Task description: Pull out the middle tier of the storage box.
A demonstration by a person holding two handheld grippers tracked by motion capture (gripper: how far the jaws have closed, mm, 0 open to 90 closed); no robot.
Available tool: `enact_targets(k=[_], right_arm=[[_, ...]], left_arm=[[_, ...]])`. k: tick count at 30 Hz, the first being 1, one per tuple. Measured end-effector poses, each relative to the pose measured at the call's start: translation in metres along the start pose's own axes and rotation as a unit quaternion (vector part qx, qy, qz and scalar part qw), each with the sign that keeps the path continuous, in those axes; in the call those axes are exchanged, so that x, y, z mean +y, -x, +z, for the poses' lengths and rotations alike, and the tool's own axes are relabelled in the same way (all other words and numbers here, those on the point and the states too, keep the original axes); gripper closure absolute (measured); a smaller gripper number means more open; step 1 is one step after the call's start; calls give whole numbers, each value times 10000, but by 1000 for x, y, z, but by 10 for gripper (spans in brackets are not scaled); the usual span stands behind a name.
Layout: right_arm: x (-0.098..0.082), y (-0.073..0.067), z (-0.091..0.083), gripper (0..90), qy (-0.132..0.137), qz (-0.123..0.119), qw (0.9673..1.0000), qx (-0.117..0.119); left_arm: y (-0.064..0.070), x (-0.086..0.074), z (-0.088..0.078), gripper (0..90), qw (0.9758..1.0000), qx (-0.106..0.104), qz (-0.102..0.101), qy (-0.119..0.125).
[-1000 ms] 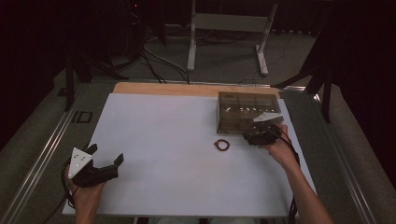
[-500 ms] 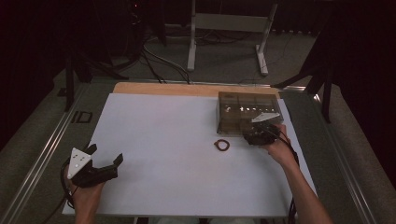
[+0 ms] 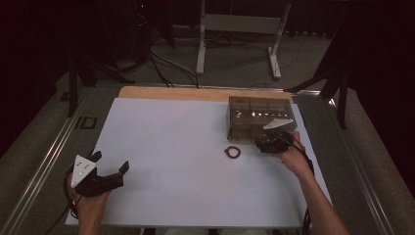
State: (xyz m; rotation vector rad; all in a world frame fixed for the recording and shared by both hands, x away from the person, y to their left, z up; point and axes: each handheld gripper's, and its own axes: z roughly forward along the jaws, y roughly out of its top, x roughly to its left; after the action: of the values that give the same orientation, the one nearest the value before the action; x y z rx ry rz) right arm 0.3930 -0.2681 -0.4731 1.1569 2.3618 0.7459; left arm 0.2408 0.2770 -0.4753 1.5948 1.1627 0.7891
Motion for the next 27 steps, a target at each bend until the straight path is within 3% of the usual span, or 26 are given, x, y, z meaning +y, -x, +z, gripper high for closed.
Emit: enact_targets(k=[27], right_arm=[[-8, -4, -7, 434, 3, 6, 9999, 111]], left_arm=[[1, 0, 1, 10, 10000, -13, -3, -17]])
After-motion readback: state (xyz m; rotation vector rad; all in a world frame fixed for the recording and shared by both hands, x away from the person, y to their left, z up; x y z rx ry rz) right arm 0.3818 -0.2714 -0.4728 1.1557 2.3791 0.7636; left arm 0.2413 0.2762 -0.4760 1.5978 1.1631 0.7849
